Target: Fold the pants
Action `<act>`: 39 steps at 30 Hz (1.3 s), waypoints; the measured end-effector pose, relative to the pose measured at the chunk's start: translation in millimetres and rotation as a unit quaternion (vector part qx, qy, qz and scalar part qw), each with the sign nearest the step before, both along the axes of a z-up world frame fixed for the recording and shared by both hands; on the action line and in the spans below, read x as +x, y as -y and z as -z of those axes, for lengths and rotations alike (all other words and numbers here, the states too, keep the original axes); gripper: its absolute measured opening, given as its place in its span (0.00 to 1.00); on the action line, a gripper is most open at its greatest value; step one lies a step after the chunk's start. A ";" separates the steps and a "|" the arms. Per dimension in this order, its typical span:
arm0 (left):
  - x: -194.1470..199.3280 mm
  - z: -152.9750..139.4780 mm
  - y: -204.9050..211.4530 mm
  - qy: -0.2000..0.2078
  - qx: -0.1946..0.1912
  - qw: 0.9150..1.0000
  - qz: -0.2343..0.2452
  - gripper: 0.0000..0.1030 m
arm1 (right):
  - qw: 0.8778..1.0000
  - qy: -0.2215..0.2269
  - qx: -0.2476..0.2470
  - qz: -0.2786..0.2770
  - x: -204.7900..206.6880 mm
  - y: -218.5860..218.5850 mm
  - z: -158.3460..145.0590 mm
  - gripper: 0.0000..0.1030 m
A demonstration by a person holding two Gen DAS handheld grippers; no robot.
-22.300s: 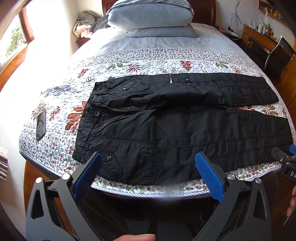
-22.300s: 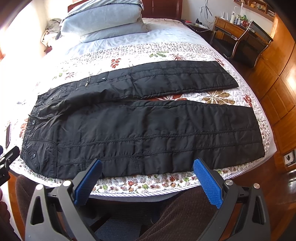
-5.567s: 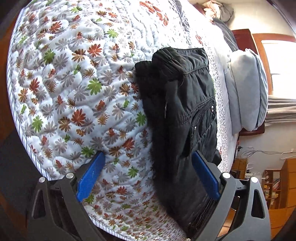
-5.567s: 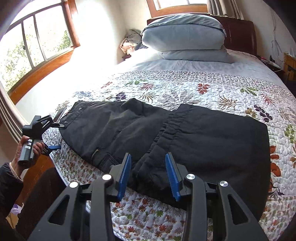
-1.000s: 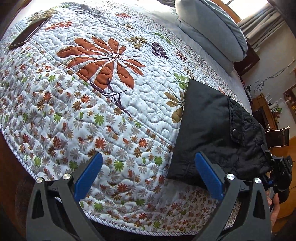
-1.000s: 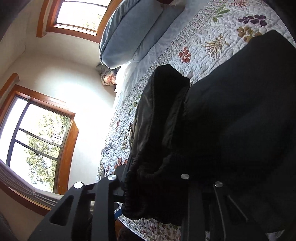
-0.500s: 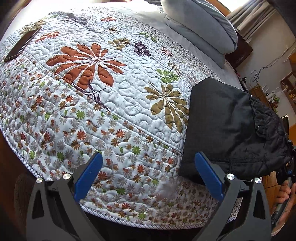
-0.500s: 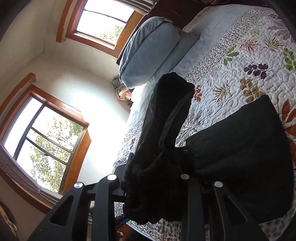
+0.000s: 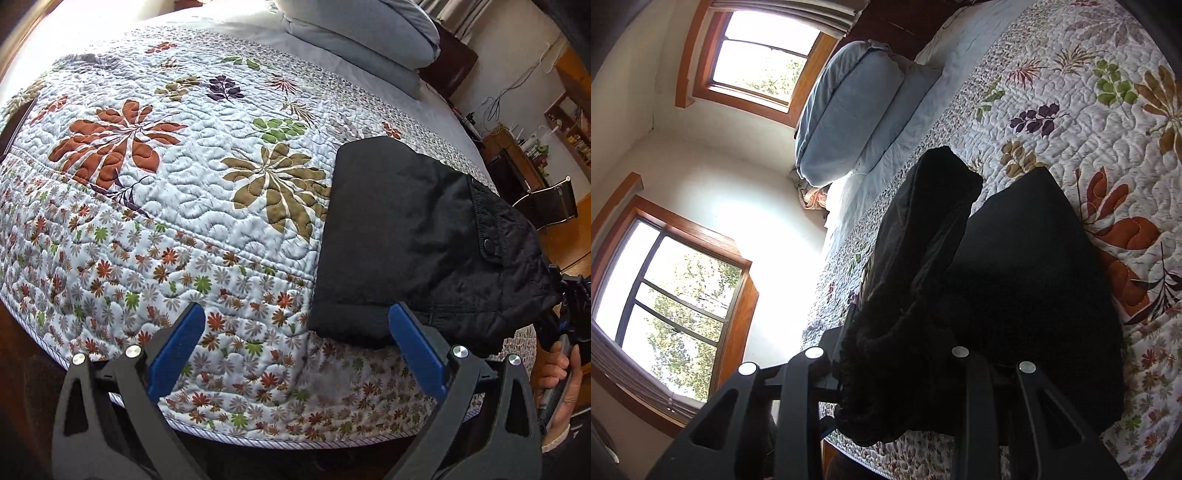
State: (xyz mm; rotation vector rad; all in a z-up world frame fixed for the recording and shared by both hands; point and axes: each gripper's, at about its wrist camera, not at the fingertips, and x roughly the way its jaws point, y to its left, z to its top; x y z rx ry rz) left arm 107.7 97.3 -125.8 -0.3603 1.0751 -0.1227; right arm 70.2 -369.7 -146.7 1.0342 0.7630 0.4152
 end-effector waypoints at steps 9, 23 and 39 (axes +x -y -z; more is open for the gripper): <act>6.7 -5.4 1.4 0.000 0.013 1.000 -0.001 0.97 | 0.999 -0.025 0.036 0.020 -12.9 12.2 42.8 0.29; 32.9 10.8 9.9 -0.032 0.030 0.999 0.026 0.97 | 0.998 -0.023 0.049 0.033 -21.5 23.9 58.4 0.29; 92.4 59.7 -9.0 -0.166 -0.139 0.974 0.069 0.97 | 0.997 -0.011 0.061 0.036 -35.2 34.5 63.7 0.40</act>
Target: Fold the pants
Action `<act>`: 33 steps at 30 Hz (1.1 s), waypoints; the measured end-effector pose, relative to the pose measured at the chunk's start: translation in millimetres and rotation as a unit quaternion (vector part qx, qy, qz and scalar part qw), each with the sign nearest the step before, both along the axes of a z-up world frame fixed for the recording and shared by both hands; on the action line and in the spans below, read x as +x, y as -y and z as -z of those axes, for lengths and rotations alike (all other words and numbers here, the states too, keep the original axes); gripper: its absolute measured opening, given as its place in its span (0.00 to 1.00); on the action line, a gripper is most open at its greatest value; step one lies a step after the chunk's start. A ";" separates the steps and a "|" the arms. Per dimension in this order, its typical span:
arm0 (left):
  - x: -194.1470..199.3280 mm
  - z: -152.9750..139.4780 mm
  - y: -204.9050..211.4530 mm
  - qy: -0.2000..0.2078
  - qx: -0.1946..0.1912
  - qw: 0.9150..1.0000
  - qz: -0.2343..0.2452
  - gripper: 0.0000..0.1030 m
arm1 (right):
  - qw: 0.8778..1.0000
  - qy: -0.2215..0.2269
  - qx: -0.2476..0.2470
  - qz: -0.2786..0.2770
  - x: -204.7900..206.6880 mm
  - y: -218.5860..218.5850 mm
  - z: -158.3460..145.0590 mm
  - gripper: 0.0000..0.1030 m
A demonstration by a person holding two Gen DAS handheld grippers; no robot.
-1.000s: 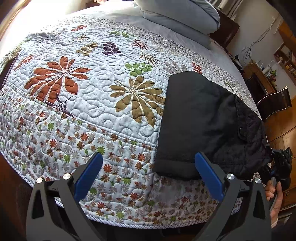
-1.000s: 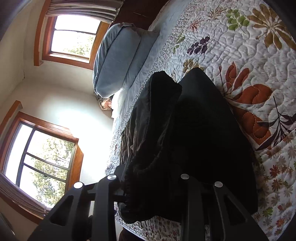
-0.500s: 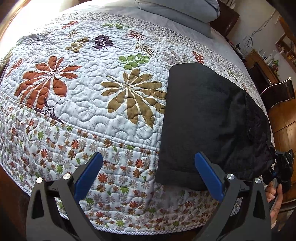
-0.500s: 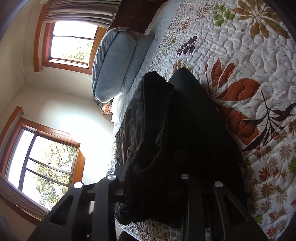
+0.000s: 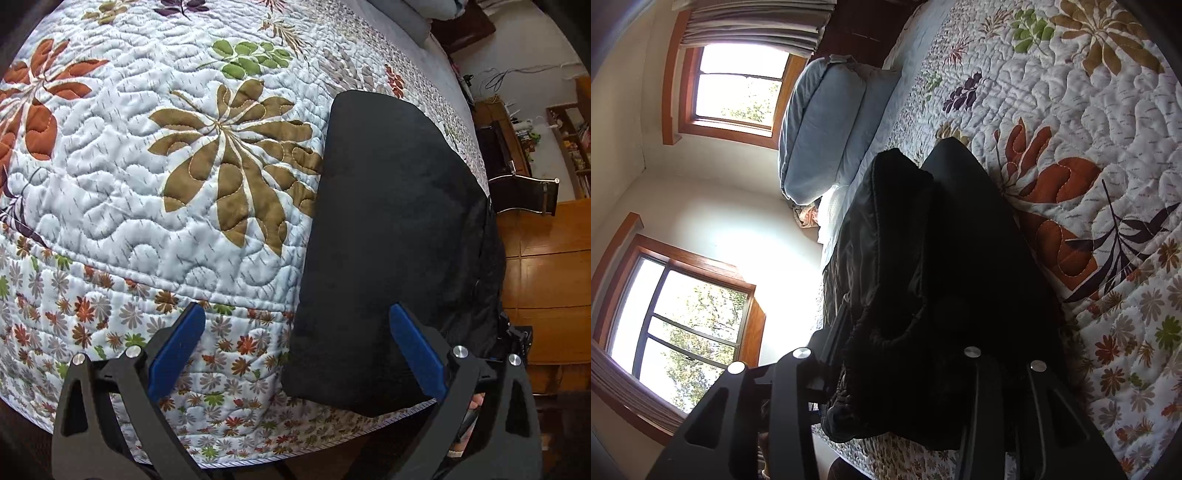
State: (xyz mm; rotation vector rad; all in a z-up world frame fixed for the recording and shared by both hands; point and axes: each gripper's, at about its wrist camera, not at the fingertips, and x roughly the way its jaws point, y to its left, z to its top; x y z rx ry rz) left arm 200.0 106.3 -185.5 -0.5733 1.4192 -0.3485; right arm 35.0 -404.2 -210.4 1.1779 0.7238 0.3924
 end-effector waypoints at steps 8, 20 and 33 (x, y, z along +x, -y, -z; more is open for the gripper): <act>15.4 15.7 0.2 -0.051 -0.120 0.991 0.008 0.97 | 1.000 0.004 0.001 0.002 1.0 -1.9 1.9 0.40; 26.3 25.0 44.7 -0.070 -0.136 0.987 0.051 0.97 | 1.000 0.008 -0.001 -0.001 2.7 -2.3 1.9 0.40; 12.9 20.9 80.0 -0.060 -0.144 0.985 0.079 0.97 | 0.999 0.012 -0.049 0.014 3.7 8.7 -18.6 0.30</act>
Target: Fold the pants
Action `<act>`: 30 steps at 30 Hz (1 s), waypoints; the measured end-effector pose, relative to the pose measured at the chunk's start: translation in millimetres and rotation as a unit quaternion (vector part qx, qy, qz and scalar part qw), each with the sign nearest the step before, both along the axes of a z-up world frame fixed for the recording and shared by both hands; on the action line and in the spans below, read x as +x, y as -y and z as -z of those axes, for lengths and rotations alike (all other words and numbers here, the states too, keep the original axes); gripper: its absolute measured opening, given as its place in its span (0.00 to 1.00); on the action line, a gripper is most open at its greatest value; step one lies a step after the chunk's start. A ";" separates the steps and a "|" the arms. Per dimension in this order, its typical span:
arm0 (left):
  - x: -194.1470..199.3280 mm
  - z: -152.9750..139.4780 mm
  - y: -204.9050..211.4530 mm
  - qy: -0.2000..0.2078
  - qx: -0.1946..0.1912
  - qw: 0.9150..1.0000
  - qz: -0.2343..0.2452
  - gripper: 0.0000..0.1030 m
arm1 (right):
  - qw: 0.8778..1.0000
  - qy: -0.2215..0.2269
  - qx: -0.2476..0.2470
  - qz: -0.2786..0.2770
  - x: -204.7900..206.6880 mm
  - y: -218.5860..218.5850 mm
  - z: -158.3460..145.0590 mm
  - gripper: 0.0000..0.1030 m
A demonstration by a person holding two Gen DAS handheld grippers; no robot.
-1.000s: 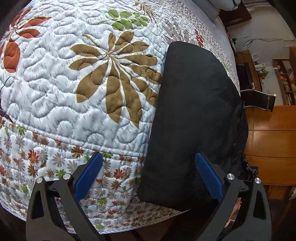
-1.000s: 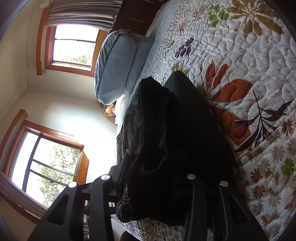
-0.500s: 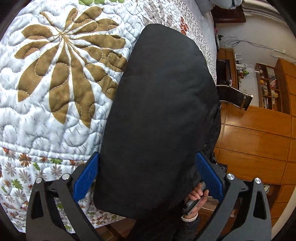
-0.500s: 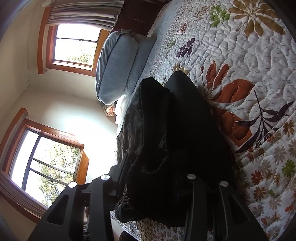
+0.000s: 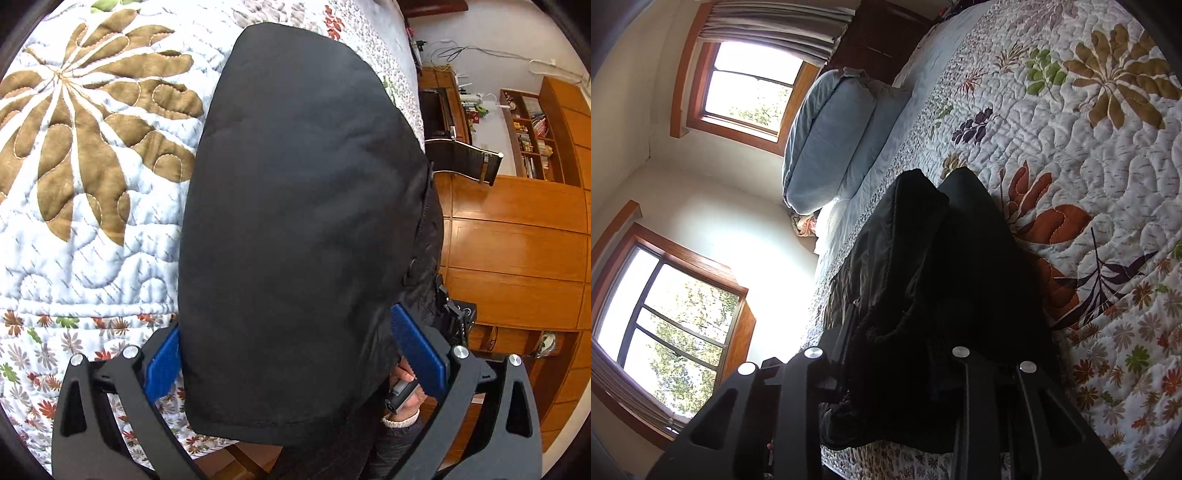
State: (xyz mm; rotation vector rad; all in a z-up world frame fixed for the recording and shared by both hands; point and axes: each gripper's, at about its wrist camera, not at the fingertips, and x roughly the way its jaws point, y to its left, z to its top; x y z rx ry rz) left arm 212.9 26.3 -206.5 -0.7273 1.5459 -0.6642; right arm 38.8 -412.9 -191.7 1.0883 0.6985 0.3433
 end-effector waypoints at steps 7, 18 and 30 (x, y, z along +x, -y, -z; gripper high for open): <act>1.5 12.0 -6.5 -0.030 -0.016 0.999 -0.029 0.97 | 1.000 -0.021 0.007 -0.008 0.0 2.9 7.4 0.47; -6.5 -13.1 1.0 0.036 0.042 0.998 0.020 0.97 | 0.994 -0.071 -0.062 -0.054 -8.5 41.7 -17.5 0.89; -3.8 -34.3 35.7 0.084 0.114 0.989 0.038 0.97 | 0.989 -0.098 -0.013 -0.108 6.1 40.4 20.5 0.92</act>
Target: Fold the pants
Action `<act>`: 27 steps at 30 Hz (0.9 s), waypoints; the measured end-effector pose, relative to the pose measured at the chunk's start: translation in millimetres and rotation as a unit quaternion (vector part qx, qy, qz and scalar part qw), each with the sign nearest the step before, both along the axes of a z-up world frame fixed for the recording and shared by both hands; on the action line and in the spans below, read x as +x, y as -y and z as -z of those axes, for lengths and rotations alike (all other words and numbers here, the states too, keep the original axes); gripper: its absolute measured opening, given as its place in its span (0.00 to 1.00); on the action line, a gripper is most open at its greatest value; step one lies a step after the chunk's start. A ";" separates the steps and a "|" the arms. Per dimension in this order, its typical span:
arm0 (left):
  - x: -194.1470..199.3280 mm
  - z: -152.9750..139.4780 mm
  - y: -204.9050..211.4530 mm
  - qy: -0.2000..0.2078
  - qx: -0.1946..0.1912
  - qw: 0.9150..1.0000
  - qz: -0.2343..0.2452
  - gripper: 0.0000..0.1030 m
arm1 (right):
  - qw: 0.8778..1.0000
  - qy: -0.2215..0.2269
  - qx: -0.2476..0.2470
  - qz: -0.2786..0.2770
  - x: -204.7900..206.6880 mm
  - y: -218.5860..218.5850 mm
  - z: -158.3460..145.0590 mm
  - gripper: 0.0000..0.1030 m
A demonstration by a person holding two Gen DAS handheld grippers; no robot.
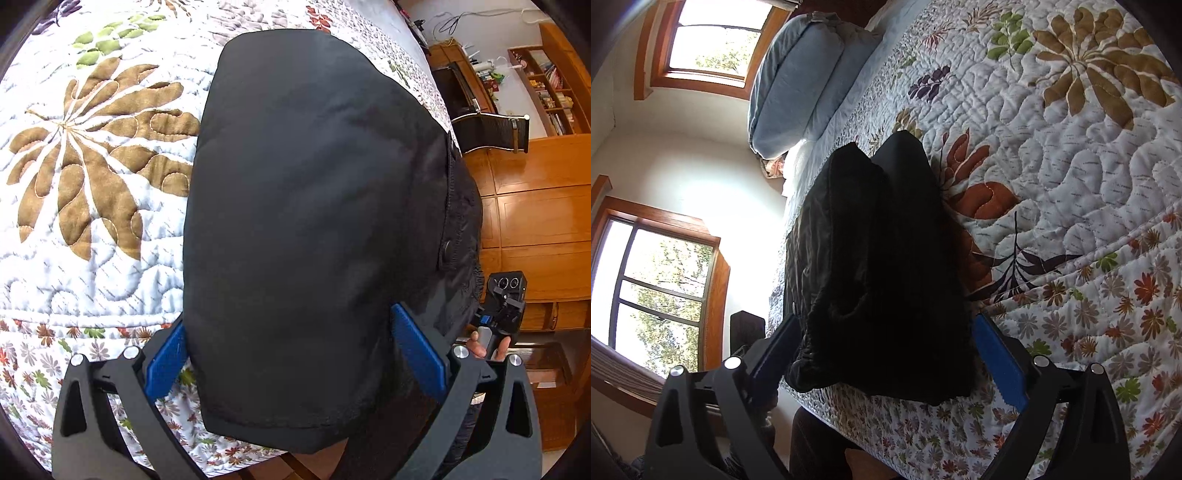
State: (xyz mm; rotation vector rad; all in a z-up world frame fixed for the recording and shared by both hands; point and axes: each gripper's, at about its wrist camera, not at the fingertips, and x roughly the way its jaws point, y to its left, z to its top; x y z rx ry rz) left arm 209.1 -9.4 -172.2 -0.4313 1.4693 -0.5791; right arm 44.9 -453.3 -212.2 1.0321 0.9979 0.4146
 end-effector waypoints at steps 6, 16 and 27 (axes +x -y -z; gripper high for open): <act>-2.2 -11.4 20.7 0.028 0.056 0.998 -0.001 0.98 | 1.000 0.001 -0.004 -0.023 13.1 -13.6 6.9 0.96; -14.5 -43.1 78.3 0.181 0.218 0.958 0.031 0.98 | 0.988 -0.028 -0.134 -0.076 38.4 -51.9 -5.7 0.97; -4.0 -45.4 93.2 0.178 0.213 0.960 0.019 0.98 | 0.973 -0.008 -0.216 -0.084 39.7 -83.3 -16.6 0.83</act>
